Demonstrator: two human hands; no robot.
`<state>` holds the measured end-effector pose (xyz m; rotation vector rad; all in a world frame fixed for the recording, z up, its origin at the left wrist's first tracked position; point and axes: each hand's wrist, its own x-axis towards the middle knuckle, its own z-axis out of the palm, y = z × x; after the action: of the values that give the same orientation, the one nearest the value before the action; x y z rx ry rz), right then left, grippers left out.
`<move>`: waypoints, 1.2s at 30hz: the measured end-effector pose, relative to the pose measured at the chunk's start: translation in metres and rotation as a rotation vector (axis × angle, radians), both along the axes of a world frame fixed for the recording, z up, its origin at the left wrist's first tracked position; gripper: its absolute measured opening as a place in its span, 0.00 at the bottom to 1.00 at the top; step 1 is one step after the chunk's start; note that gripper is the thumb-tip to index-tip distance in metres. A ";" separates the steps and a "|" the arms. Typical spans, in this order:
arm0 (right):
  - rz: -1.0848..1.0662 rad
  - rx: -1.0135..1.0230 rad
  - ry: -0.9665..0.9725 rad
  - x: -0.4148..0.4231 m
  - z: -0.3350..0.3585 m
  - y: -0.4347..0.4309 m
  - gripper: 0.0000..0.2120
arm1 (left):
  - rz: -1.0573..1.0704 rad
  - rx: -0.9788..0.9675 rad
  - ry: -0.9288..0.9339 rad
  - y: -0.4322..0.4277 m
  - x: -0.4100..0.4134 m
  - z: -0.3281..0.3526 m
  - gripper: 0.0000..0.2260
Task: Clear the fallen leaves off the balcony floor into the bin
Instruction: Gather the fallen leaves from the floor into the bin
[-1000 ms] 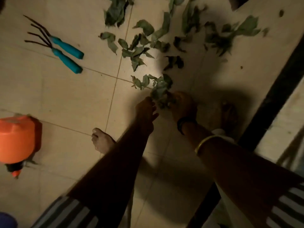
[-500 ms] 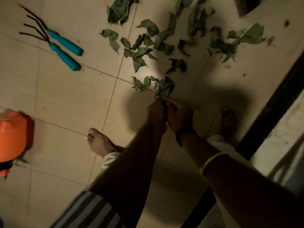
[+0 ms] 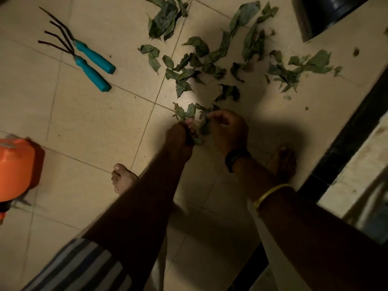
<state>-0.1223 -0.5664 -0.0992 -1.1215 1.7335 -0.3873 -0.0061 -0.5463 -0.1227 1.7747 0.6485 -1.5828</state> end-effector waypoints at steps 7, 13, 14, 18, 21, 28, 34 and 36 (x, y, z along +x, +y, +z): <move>0.264 0.154 0.312 -0.008 -0.056 -0.008 0.21 | 0.052 -0.123 0.040 0.015 0.015 -0.007 0.08; 0.469 0.071 0.444 0.004 -0.085 -0.007 0.16 | 0.103 -0.128 -0.011 0.019 0.020 -0.027 0.08; 0.446 0.081 0.443 0.003 -0.085 -0.010 0.12 | 0.101 -0.136 -0.017 0.020 0.021 -0.029 0.07; 0.178 0.160 0.315 -0.004 -0.076 -0.013 0.09 | 0.054 -0.146 -0.037 0.017 0.019 -0.021 0.06; -0.030 0.171 0.091 0.003 -0.044 -0.009 0.07 | -0.020 -0.081 -0.072 0.012 0.013 -0.004 0.08; 0.134 0.064 -0.040 0.036 0.009 0.009 0.08 | -0.039 -0.135 0.037 -0.012 0.000 0.026 0.13; 0.067 0.101 0.037 0.023 0.000 -0.005 0.06 | -0.128 -0.030 -0.146 -0.004 0.024 0.018 0.10; 0.072 0.085 0.241 0.019 -0.018 -0.012 0.09 | -0.109 -0.010 -0.164 0.000 0.032 0.008 0.11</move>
<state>-0.1030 -0.5783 -0.1175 -1.2038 1.8936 -0.1367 0.0260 -0.5461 -0.1145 1.9375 0.4724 -1.4878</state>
